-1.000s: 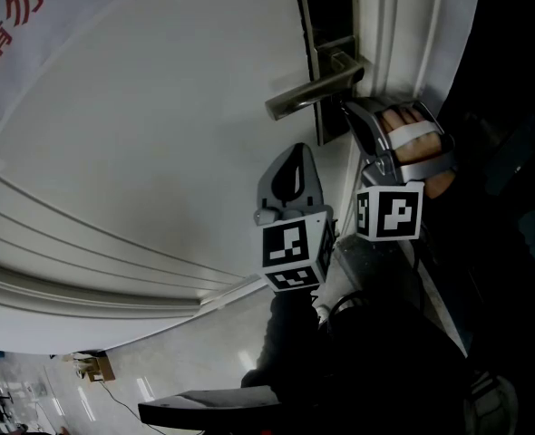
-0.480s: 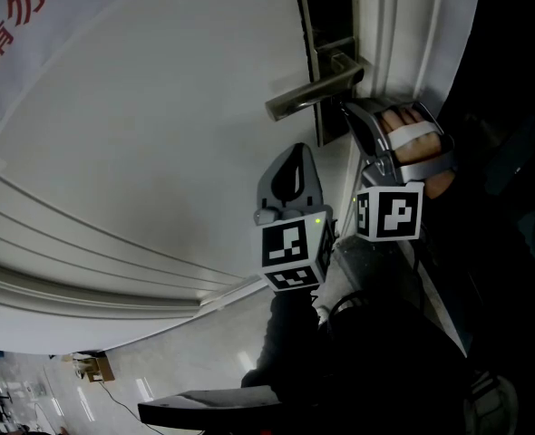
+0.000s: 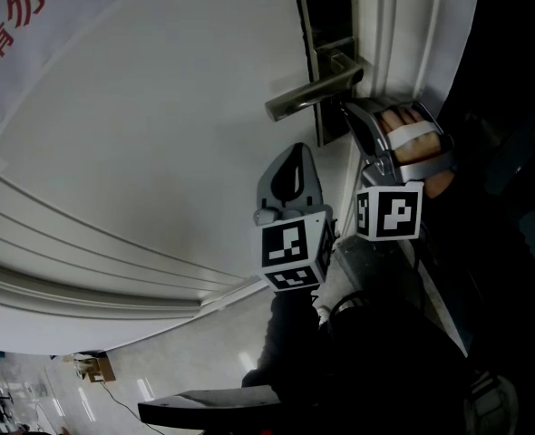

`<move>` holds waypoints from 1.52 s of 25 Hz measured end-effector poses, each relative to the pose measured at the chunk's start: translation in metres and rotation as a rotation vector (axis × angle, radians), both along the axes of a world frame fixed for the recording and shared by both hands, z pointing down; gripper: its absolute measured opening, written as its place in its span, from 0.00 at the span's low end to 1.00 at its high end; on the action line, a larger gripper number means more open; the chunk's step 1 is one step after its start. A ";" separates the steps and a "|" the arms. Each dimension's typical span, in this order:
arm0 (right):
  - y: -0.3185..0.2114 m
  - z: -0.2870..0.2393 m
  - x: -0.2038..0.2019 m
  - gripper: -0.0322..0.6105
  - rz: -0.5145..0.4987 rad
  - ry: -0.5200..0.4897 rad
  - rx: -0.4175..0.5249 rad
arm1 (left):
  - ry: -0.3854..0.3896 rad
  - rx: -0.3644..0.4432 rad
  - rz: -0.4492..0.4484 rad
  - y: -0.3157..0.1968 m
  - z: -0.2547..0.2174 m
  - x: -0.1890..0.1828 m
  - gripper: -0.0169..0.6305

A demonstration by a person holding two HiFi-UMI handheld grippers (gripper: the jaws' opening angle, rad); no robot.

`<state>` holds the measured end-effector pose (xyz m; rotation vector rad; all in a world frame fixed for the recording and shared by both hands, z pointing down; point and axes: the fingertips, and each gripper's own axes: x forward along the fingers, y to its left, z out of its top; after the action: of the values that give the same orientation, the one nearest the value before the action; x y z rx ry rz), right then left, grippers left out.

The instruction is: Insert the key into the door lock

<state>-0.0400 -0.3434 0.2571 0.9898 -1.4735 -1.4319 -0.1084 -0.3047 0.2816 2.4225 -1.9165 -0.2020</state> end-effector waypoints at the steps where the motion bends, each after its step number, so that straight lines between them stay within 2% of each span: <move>1: 0.000 0.000 0.000 0.07 0.000 0.000 0.002 | 0.001 0.000 0.000 0.000 0.000 0.000 0.03; 38: -0.003 0.000 -0.001 0.07 -0.003 0.004 0.009 | 0.002 -0.001 0.004 -0.003 0.001 -0.001 0.03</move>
<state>-0.0410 -0.3461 0.2567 0.9899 -1.4677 -1.4427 -0.1092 -0.3080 0.2822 2.4240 -1.9107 -0.2037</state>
